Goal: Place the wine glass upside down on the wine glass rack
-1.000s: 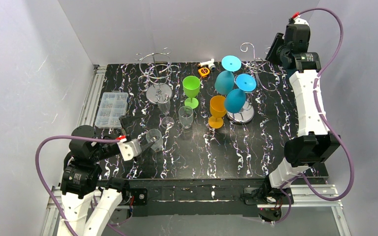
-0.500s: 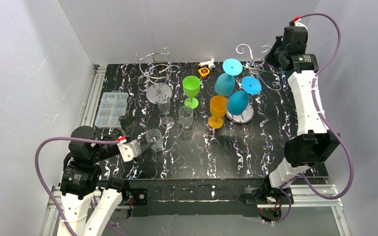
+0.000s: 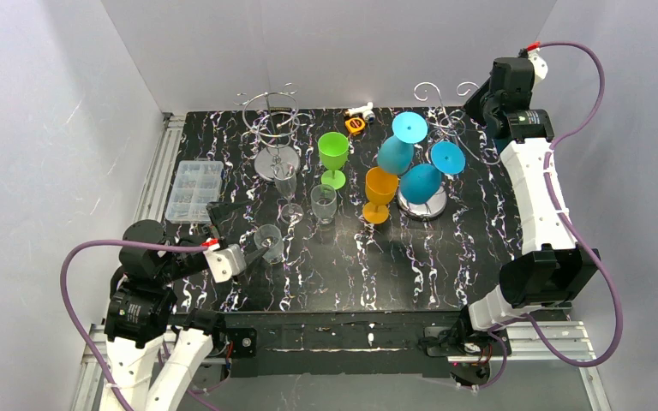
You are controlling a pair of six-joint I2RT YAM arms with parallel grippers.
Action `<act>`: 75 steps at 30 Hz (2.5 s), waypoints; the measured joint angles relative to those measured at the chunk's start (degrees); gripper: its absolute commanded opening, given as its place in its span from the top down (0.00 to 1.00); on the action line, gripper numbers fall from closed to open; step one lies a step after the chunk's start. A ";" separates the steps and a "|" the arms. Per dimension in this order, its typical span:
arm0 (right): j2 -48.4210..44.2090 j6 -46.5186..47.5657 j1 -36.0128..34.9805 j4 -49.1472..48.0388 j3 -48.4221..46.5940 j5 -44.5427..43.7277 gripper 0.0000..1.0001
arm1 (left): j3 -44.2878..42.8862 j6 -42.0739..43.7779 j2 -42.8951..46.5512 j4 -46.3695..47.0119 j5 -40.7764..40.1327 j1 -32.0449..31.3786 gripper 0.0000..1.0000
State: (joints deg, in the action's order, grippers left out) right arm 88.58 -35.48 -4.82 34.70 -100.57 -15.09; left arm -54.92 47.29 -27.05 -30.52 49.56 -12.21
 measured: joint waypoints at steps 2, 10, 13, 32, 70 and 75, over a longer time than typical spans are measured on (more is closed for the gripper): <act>-0.48 -1.38 -0.09 0.07 0.57 -2.64 0.99 | 0.00 0.00 0.13 0.00 0.00 0.00 0.02; -1.03 -10.86 -0.87 -0.07 2.47 -12.92 0.99 | 0.02 0.00 0.39 0.00 0.00 0.00 0.02; -2.12 -14.86 -1.05 -1.77 4.83 -15.91 0.99 | 0.02 0.02 0.66 -0.02 0.00 0.00 0.02; -5.55 -20.22 -3.80 -9.97 10.75 -29.81 0.36 | 1.01 0.59 2.45 -1.22 0.04 0.00 0.02; -4.52 28.30 -3.43 12.17 -8.96 2.56 0.29 | -1.05 0.28 1.46 -3.43 0.85 0.00 0.02; -2.95 30.40 -3.45 15.08 -9.07 5.25 0.28 | -1.49 0.31 1.11 -3.45 0.83 0.00 0.02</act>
State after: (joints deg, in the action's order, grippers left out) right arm 85.62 -5.08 -8.27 49.78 -109.65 -9.85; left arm -56.40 47.59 -25.93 -33.98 50.39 -12.21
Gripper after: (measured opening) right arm 0.720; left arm 0.982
